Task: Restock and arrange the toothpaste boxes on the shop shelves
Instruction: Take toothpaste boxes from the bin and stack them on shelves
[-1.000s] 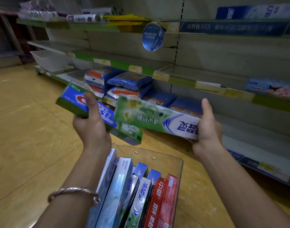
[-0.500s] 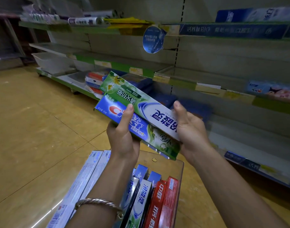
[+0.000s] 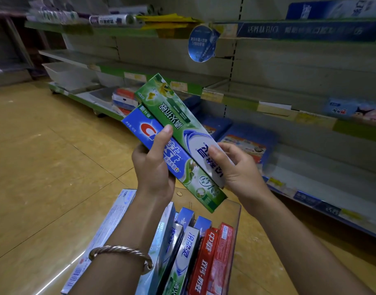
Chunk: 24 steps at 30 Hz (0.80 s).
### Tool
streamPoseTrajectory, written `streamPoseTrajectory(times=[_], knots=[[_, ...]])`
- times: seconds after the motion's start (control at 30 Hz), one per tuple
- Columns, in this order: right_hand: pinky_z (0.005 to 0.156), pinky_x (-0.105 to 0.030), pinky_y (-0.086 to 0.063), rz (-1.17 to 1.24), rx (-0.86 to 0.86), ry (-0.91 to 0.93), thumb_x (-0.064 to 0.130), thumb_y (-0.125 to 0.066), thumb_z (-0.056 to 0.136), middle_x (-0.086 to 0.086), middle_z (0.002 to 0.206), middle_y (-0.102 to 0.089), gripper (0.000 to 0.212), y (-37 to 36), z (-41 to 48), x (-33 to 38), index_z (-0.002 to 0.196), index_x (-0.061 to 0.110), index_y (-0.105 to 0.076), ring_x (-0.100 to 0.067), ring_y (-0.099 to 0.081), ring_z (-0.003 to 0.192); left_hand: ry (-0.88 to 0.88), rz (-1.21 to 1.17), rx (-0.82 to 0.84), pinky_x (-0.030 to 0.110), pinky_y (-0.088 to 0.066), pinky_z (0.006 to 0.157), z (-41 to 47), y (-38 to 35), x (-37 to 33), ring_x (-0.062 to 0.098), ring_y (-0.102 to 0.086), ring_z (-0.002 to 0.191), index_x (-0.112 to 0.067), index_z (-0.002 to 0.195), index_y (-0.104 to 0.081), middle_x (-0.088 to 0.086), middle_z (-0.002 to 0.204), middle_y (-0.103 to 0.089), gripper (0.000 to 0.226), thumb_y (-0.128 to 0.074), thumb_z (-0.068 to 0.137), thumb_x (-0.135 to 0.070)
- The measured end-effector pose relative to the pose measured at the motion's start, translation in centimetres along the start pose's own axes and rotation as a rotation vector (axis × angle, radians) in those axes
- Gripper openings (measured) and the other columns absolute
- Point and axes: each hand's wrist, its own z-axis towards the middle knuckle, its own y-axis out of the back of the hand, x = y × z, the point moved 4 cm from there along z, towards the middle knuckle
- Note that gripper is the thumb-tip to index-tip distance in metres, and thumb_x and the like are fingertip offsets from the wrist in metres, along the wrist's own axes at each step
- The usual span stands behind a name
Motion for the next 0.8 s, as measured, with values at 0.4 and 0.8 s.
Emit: streamPoseTrajectory(times=[0.4, 0.8], knots=[[0.079, -0.041, -0.057, 0.143, -0.089, -0.349, 0.059, -0.037, 0.091, -0.004, 0.097, -0.072, 0.048, 0.9, -0.4, -4.8, 0.104, 0.022, -0.063, -0.020, -0.069, 0.091, -0.042, -0.044, -0.070, 0.034, -0.058, 0.076, 0.9, 1.2, -1.0, 0.017, -0.069, 0.078, -0.015, 0.089, -0.064, 0.000, 0.086, -0.070, 0.007, -0.063, 0.086, -0.009], [0.098, -0.034, -0.038, -0.985, 0.322, -0.278, 0.045, -0.041, 0.096, -0.014, 0.138, -0.044, 0.053, -6.3, -2.6, -16.3, 0.135, 0.009, -0.038, -0.030, -0.045, 0.126, -0.056, -0.015, -0.048, 0.032, -0.056, 0.073, 1.2, 2.8, -2.4, 0.017, -0.068, 0.078, -0.017, 0.086, -0.063, -0.001, 0.085, -0.069, 0.014, -0.067, 0.072, -0.017]])
